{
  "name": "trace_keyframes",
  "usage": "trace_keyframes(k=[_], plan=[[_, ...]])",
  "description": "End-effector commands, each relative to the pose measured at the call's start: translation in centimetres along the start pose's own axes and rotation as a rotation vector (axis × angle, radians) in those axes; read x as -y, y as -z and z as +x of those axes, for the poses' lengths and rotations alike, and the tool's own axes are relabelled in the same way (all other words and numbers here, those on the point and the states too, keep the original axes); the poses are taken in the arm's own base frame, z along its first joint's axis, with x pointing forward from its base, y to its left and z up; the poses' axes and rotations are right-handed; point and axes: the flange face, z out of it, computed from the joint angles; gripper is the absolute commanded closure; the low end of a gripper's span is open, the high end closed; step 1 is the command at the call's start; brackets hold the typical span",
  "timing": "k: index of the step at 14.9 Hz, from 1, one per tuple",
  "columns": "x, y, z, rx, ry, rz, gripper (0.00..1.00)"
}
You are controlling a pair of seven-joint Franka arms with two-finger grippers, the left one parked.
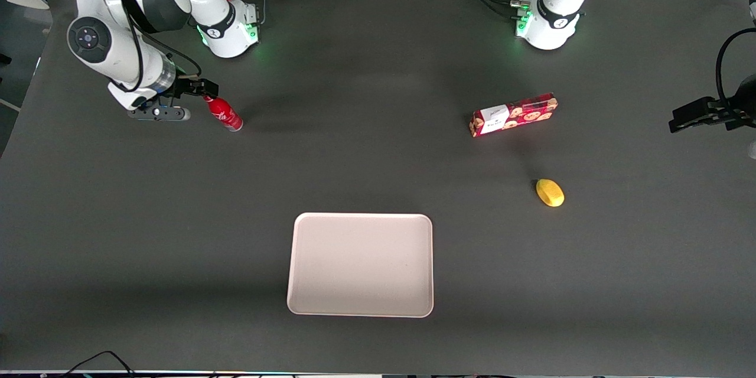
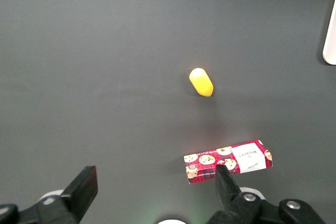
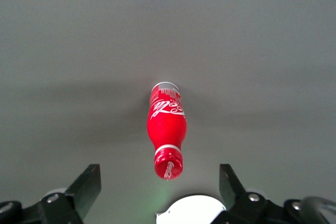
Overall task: Place coke bottle on tray
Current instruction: 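Close the right gripper around the bottle's cap end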
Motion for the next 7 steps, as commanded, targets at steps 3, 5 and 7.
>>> trace_keyframes(k=[3,5,7], plan=[[-0.1,-2.9,-1.5,-0.055,-0.021,0.021,0.00],[-0.1,-3.9,-1.8,-0.049,-0.023,0.021,0.00],[-0.2,-5.1,-2.3,-0.034,-0.029,0.018,0.00]])
